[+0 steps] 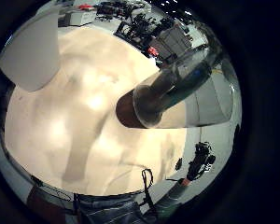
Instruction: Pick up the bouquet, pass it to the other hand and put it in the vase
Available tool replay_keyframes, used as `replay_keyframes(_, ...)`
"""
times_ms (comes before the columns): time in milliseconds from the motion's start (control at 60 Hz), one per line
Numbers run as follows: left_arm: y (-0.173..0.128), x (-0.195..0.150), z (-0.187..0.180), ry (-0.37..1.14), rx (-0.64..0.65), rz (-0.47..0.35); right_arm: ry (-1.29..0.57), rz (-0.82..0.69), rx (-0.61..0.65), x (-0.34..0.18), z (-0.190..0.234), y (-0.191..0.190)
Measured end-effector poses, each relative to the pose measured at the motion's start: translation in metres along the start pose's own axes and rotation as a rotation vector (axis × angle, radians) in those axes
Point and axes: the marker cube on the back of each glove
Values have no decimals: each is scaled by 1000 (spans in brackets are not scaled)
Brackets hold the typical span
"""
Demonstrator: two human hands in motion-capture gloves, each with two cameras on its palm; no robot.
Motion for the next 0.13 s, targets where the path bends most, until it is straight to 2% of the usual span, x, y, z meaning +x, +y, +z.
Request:
replay_keyframes(67,10,-11,-6,-121,39,-115,75,-13,64,6,3,3)
replay_keyframes(83,10,-14,-8,-157,69,-109,100,-2,76,7,3,4)
replay_keyframes(133,6,-18,-11,-187,120,-22,108,71,46,10,6,9)
